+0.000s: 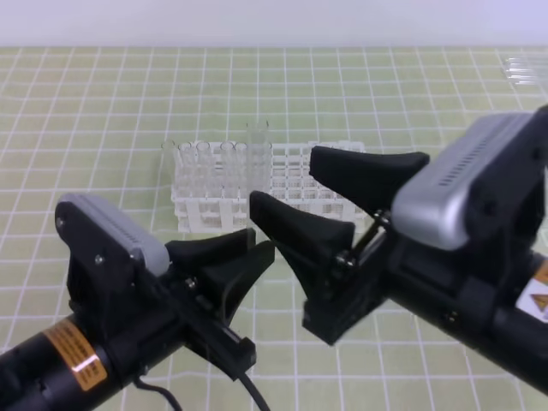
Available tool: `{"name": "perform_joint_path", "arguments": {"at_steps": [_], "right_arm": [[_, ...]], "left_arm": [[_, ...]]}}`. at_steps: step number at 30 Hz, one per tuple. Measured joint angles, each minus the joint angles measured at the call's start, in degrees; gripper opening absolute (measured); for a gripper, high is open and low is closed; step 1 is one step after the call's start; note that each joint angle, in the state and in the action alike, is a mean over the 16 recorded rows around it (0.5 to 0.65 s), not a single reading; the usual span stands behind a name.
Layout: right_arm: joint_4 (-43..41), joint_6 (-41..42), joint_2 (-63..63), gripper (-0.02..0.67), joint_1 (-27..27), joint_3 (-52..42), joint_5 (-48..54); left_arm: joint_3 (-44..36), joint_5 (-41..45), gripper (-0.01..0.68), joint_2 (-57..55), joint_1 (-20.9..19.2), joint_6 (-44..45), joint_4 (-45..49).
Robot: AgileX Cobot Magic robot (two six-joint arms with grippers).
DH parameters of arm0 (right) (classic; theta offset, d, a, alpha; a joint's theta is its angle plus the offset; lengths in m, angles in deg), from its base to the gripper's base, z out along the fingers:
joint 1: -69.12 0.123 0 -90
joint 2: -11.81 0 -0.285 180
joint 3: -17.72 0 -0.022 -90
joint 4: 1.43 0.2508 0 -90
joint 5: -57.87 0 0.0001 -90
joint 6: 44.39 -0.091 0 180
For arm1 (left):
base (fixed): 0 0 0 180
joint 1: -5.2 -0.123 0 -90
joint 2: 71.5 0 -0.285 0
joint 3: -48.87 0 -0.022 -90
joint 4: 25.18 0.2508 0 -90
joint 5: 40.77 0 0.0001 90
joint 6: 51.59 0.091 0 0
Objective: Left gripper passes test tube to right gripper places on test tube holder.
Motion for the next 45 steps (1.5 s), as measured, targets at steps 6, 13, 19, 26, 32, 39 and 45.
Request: {"name": "perform_joint_path", "arguments": {"at_steps": [6, 13, 19, 26, 32, 39, 45], "right_arm": [[0.0, 0.0, 3.15, 0.048, 0.21, 1.5, -3.12], [0.03, 0.0, 6.1, 0.048, 0.21, 3.33, -5.28], [0.06, -0.27, 7.58, 0.048, 0.21, 3.93, -6.3], [0.04, -1.08, 8.59, 0.048, 0.22, 4.02, -6.34], [-0.32, -2.24, 9.78, 0.048, 0.24, 4.73, -5.42], [-0.99, -3.08, 11.1, 0.048, 0.25, 5.76, -4.75], [-1.48, -3.21, 11.78, 0.048, 0.25, 6.36, -5.19]], "left_arm": [[-0.26, -1.63, 0.005, 0.01, 0.02, 0.44, -0.15], [-2.3, -5.29, 0.004, 0.04, 0.04, -0.17, -0.14], [-4.84, -9.1, 0.005, 0.06, 0.04, -1.0, -0.14], [-6.72, -12.11, 0.005, 0.09, 0.04, -1.8, 1.2], [-6.88, -12.65, 0.007, 0.07, 0.03, -2.43, 3.79], [-6.9, -13.8, 0.006, 0.1, 0.04, -3.99, 5.9], [-6.91, -14.75, 0.005, 0.12, 0.04, -5.43, 5.5]]}}
